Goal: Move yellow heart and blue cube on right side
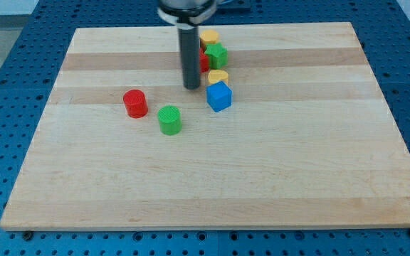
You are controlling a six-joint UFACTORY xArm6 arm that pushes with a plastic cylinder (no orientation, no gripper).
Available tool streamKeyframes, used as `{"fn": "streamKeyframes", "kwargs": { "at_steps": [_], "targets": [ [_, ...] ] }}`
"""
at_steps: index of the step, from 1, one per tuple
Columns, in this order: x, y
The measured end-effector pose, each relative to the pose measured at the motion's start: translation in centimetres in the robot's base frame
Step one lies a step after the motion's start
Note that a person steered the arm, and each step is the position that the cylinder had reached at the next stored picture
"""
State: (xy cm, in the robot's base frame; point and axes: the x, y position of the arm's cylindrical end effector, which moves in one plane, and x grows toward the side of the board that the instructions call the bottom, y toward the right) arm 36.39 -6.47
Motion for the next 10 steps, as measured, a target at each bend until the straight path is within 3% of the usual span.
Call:
{"fn": "streamKeyframes", "kwargs": {
  "at_steps": [1, 2, 5, 7, 8, 10],
  "targets": [
    [1.0, -5.2],
    [3.6, -4.6],
    [3.7, 8.7],
    [3.7, -1.9],
    [1.3, -3.6],
    [-1.0, 6.4]
  ]
}}
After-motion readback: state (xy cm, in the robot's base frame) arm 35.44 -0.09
